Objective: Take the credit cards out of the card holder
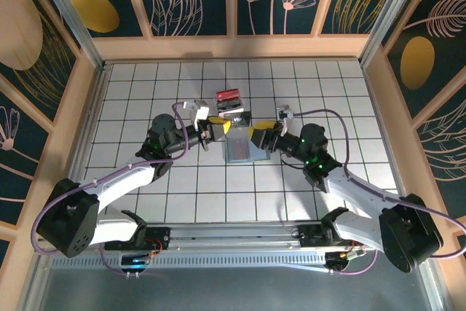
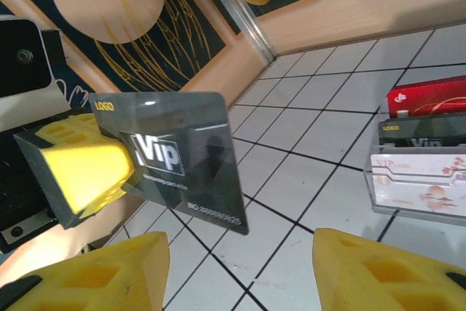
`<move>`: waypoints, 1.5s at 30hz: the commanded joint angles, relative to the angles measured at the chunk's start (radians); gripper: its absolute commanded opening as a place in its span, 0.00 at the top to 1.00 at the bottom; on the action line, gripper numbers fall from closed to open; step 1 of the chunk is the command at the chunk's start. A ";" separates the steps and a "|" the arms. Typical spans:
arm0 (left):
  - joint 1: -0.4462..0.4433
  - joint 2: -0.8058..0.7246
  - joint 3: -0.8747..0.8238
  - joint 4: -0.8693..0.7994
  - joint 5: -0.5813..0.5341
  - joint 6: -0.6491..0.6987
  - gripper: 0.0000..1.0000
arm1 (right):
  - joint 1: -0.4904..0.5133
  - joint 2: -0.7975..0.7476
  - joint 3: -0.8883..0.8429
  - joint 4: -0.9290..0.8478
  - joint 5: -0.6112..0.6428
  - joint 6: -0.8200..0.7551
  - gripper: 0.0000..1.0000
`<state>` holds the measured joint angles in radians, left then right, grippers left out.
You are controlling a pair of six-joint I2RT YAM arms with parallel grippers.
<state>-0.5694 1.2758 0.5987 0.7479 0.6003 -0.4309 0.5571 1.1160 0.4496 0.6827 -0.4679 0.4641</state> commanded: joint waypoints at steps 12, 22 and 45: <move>0.000 0.012 -0.028 0.180 0.065 -0.135 1.00 | -0.004 0.119 0.087 0.273 -0.193 0.060 0.90; 0.003 -0.018 0.153 -0.290 -0.037 0.128 0.47 | -0.004 0.045 0.117 0.006 -0.146 -0.069 1.00; 0.036 0.123 0.511 -0.904 0.088 0.645 0.44 | -0.004 0.057 0.238 -0.317 -0.279 -0.249 1.00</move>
<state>-0.5541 1.4109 1.1053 -0.1261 0.6304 0.1448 0.5533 1.1698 0.6544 0.3759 -0.7063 0.2394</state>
